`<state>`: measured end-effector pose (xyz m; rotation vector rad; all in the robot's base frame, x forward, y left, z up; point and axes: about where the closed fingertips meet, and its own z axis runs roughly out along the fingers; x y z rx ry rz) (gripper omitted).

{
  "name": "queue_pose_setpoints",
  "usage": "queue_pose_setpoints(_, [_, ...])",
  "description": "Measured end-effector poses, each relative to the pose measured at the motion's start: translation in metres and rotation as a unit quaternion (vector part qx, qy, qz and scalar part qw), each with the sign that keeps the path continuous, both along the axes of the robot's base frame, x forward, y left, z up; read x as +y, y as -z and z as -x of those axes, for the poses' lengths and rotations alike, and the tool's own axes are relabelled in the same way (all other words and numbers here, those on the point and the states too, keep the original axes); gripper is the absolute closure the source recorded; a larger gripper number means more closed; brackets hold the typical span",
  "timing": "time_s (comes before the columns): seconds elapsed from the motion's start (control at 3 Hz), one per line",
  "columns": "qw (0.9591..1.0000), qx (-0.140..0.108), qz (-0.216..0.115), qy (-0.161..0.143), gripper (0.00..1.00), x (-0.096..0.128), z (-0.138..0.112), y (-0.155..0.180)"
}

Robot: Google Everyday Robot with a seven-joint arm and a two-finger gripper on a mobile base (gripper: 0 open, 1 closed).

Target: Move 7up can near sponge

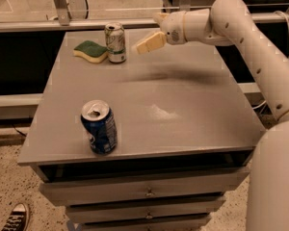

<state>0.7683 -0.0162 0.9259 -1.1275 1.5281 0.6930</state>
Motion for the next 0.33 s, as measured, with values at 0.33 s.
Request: queue_pose_setpoints(0.33, [1.0000, -0.002, 0.001, 0.007, 0.00, -0.0096, 0.0023, -0.0033])
